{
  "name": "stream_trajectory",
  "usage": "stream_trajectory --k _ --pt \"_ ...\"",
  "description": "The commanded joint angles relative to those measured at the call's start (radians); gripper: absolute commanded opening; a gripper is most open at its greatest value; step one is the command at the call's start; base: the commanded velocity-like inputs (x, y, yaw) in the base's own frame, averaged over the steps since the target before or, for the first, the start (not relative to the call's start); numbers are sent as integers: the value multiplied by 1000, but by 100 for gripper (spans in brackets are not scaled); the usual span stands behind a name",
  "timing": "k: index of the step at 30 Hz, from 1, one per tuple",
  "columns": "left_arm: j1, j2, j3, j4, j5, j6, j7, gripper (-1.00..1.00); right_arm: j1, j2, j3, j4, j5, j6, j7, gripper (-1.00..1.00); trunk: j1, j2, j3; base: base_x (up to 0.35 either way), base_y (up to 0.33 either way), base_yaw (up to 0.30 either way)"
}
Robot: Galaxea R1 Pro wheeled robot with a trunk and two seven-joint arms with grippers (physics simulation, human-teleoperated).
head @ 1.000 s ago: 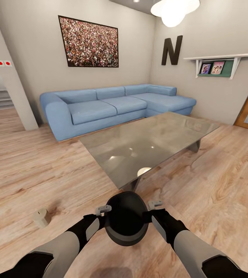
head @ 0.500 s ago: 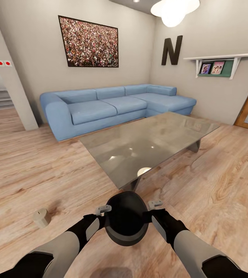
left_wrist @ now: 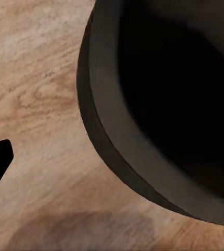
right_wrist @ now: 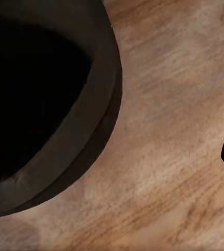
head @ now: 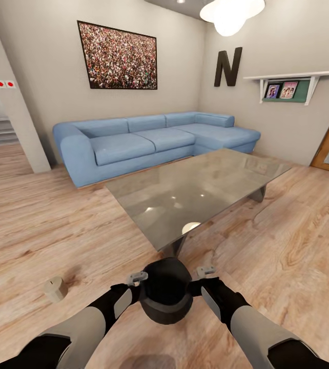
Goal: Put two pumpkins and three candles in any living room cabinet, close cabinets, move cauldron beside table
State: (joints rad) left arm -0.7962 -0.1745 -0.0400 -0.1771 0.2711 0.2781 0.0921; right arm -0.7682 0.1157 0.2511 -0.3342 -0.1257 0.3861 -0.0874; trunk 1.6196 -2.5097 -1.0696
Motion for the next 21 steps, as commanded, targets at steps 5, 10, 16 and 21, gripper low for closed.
stream_trajectory --k 5,10,16,21 --pt "0 0 -4 -2 11 5 6 100 0 -1 8 -2 -11 5 -8 100 -2 0 11 0 0 0" --pt "0 0 -4 -2 10 2 6 100 0 -1 7 -2 -10 4 -8 100 -4 2 30 0 0 0" --pt "0 3 -3 -2 11 -1 6 100 0 -1 9 -2 -11 4 -8 100 -7 3 53 -10 0 0" --pt "0 14 -3 -2 11 -3 5 100 0 1 10 -2 -9 -4 -8 100 -9 4 73 -254 0 0"
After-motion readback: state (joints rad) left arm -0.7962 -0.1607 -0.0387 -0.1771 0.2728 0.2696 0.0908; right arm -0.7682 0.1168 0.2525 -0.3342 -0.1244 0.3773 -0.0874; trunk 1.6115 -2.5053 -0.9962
